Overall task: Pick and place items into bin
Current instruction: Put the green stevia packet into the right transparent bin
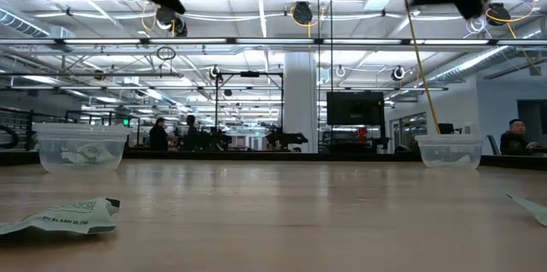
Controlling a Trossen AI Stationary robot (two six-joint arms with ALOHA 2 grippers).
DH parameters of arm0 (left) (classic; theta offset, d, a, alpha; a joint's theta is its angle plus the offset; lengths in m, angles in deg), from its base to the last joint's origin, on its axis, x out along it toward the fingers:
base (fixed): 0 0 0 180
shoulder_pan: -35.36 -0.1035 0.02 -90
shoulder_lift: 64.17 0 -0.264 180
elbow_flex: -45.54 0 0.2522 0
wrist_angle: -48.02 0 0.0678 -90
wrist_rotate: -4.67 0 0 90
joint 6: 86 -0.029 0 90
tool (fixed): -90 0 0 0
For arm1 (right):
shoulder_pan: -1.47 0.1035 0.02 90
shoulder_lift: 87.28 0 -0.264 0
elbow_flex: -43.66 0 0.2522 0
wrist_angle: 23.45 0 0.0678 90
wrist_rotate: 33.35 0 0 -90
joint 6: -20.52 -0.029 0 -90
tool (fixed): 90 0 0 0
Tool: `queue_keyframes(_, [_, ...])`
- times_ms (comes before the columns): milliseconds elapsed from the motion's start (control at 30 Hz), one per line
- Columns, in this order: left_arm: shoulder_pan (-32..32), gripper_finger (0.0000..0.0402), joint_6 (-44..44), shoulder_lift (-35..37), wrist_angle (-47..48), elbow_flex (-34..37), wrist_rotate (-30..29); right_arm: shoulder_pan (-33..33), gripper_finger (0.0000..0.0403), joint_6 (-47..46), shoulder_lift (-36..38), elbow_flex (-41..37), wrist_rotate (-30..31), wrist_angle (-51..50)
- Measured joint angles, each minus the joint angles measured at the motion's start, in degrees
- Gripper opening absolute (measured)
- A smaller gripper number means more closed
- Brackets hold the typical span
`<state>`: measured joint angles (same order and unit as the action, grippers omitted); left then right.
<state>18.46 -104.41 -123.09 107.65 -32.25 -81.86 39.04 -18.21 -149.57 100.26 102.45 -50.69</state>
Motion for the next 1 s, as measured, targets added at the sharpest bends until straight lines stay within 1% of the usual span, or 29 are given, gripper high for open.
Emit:
queue_keyframes(67, [-0.12,0.0065,-0.62,0.5,-3.23,2.44,-0.87,0.02,0.0128,-12.4,-1.89,-0.05,-9.06,-8.16])
queue_keyframes(133, [-0.14,0.0065,-1.39,0.6,-6.1,5.09,-2.17,0.13,0.0128,-21.81,-4.42,-0.05,-16.62,-12.71])
queue_keyframes(167, [-0.14,0.0065,-1.72,0.53,-7.57,6.38,-2.39,0.24,0.0128,-24.51,-5.84,-0.05,-19.5,-14.23])
queue_keyframes(233, [-0.12,0.0065,-2.57,0.38,-9.63,8.79,-2.45,0.71,0.0128,-26.71,-8.69,-0.05,-24.06,-16.24])
queue_keyframes(300, [-0.14,0.0065,-2.99,0.38,-10.15,10.8,-2.47,0.81,0.0128,-28.31,-11.37,-0.05,-28.62,-18.59])
queue_keyframes(400, [-0.12,0.0065,-2.39,0.38,-10.14,12.9,-3.69,0.8,0.0128,-33.53,-14.38,-0.05,-33.92,-21.88])
queue_keyframes(467, [-0.14,0.0065,-1.6,0.38,-10.21,13.86,-4.28,0.78,0.0128,-35.81,-15.83,-0.05,-35.95,-22.83])
queue_keyframes(533, [-0.12,0.0065,-1.42,0.36,-10.08,14.35,-5.05,0.8,0.0128,-36.05,-17.06,-0.05,-36.97,-23.18])
queue_keyframes(733, [-0.12,0.0065,-1.4,0.36,-10.22,14.44,-5.04,0.8,0.0128,-37.28,-20.46,-0.13,-36.87,-26.04])
queue_keyframes(1000, [-0.12,0.0065,-1.34,0.34,-10.19,14.44,-5.05,0.72,0.0125,-37.14,-23.45,-3.45,-35.3,-24.56])
